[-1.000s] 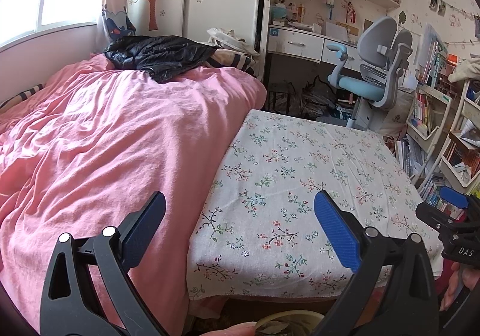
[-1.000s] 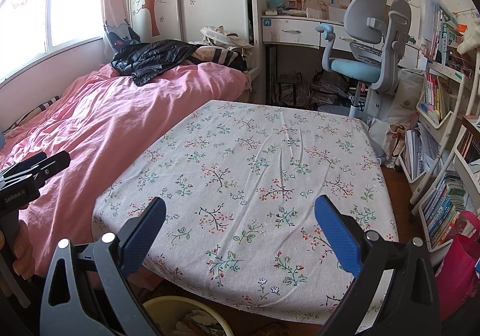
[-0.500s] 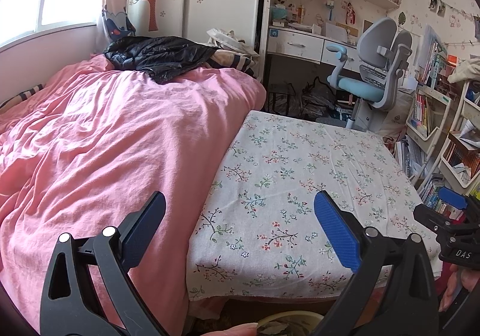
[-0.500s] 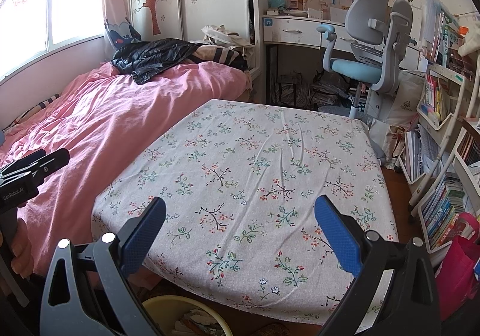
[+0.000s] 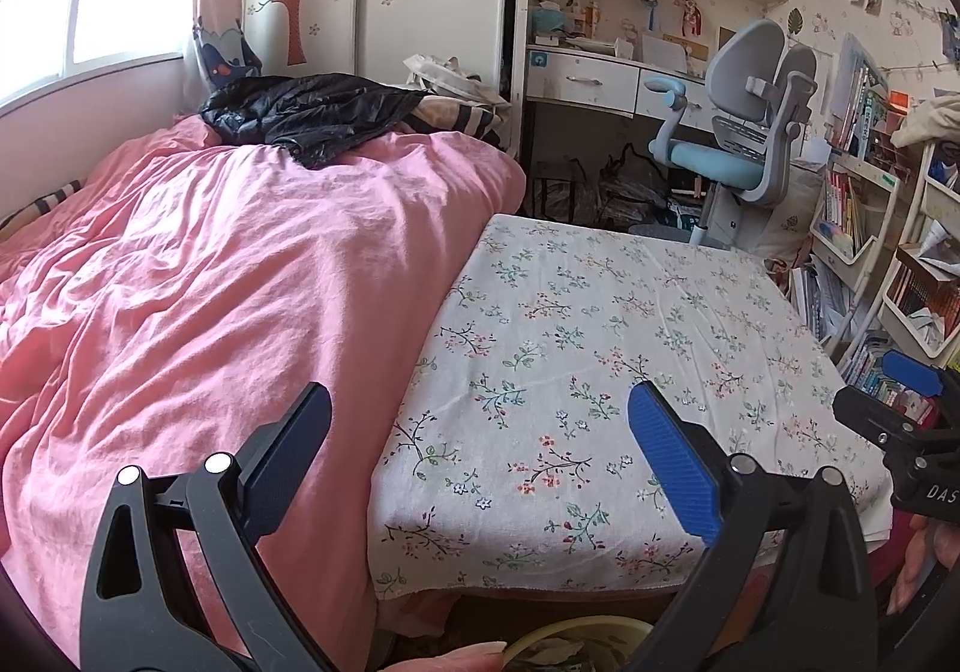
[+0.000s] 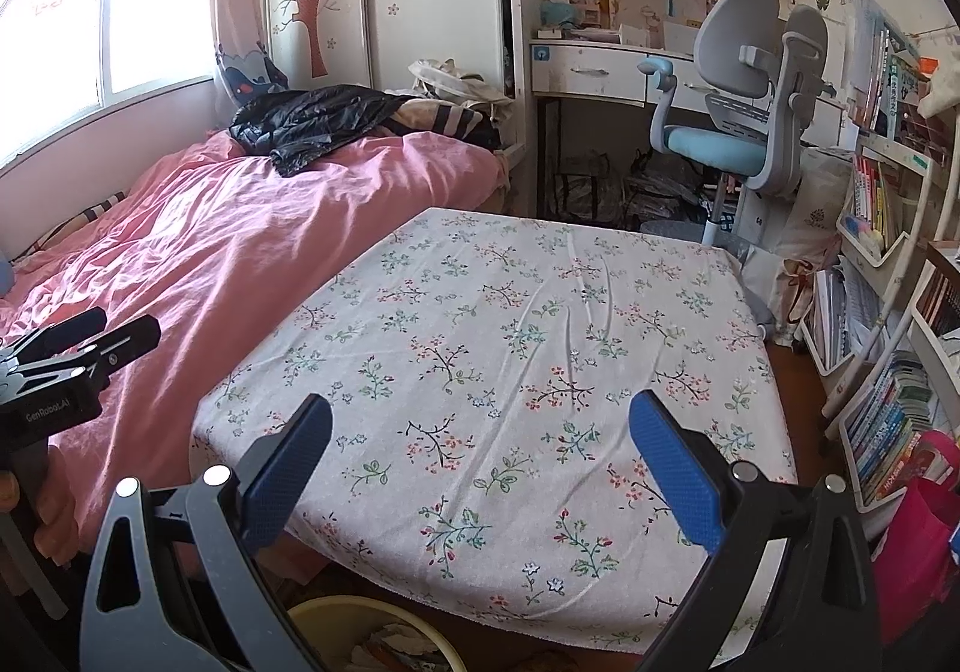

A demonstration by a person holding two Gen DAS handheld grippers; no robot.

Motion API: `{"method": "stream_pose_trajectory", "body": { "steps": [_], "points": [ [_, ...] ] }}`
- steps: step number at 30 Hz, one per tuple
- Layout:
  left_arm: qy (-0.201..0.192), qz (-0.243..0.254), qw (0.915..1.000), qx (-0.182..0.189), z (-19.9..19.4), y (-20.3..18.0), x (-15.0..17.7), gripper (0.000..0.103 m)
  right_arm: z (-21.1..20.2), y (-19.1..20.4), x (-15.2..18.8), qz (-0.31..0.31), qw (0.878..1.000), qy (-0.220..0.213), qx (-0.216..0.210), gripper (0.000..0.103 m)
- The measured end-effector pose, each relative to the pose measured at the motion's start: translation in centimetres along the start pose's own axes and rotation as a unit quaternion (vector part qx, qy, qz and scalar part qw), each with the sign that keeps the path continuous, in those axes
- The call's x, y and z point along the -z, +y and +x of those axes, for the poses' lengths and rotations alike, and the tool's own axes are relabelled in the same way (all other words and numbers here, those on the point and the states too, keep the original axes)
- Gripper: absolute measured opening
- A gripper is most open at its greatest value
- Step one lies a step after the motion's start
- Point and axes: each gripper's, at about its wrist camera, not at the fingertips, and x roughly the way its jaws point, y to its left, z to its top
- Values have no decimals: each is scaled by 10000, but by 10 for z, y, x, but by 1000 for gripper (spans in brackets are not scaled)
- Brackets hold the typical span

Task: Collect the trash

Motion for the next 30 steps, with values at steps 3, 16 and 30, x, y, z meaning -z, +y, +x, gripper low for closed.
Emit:
{"method": "stream_pose_trajectory", "body": {
  "steps": [3,16,30],
  "points": [
    [-8,68,10000,-14,-1,-6,3,96,1,2,-1,-77,10000,-11,-13,95],
    [29,110,9999,26,4,-18,7,96,0,7,1,-247,9996,-70,-68,95],
    [320,-4,9995,84,44,-18,-9,96,46,-39,1,710,9957,541,243,95]
  ]
}}
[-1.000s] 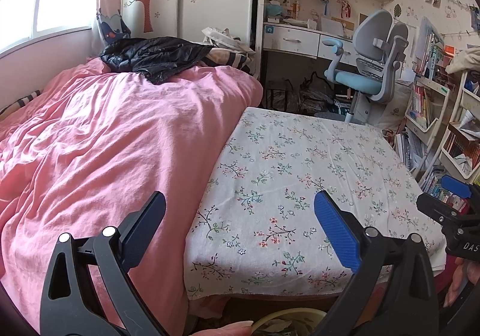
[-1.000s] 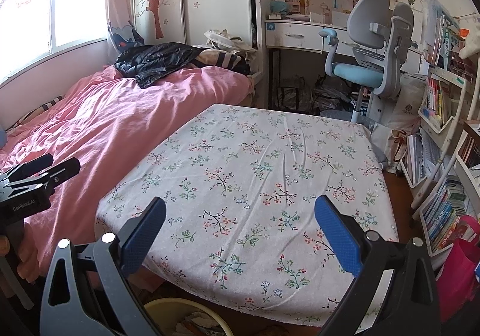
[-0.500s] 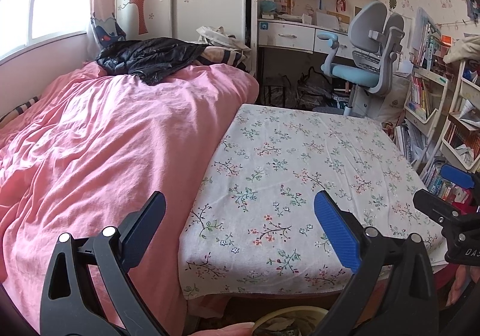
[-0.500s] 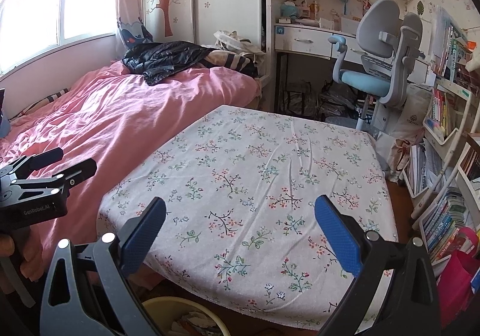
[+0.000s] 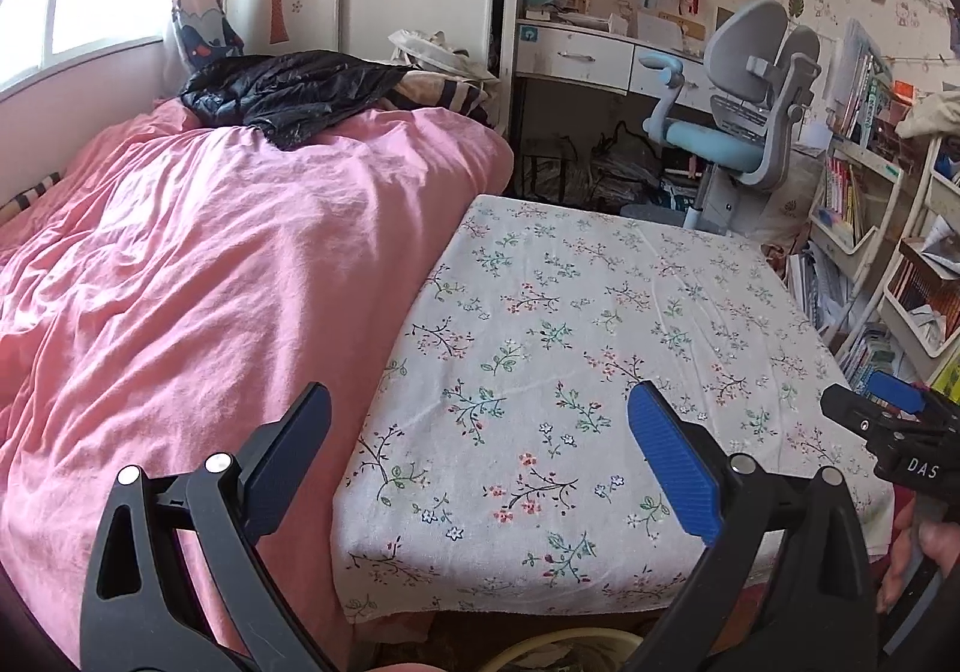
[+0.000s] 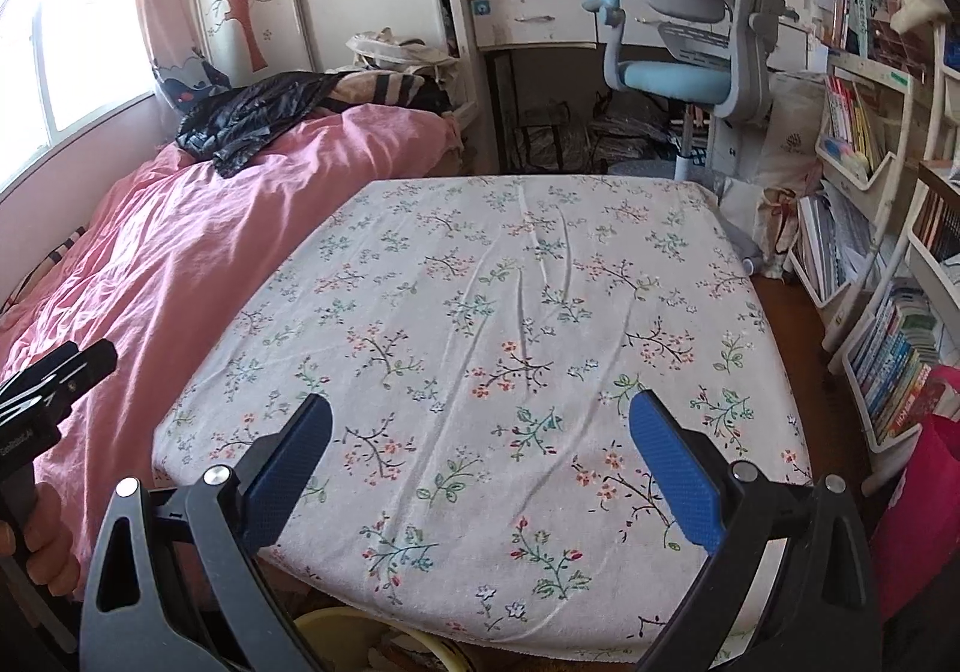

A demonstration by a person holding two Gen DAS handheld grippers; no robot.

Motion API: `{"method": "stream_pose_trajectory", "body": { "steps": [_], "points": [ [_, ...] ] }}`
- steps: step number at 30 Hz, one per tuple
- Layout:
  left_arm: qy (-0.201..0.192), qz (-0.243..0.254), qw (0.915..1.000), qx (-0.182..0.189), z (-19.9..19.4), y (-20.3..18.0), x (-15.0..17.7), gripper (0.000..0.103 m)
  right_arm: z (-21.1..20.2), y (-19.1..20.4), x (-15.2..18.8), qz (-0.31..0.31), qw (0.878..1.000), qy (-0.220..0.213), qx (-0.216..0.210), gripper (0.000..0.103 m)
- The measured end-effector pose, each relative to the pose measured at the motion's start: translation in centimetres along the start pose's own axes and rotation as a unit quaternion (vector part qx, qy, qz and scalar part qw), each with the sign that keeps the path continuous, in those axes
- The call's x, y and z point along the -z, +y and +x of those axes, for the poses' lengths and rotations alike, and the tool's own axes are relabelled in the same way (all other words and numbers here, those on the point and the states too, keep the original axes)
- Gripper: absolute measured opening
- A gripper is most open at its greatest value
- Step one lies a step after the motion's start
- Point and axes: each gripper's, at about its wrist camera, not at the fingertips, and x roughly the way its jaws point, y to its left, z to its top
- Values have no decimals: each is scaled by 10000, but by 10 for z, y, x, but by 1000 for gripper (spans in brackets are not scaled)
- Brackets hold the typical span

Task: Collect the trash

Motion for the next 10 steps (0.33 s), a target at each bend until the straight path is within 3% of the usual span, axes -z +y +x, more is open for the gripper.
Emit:
{"method": "stream_pose_trajectory", "body": {
  "steps": [5,10],
  "points": [
    [515,-258,9983,69,29,3,-16,96,32,-13,-10,147,9987,460,173,95],
    [463,-338,9983,66,30,5,-20,96,72,-20,-26,57,9950,889,441,95]
  ]
}}
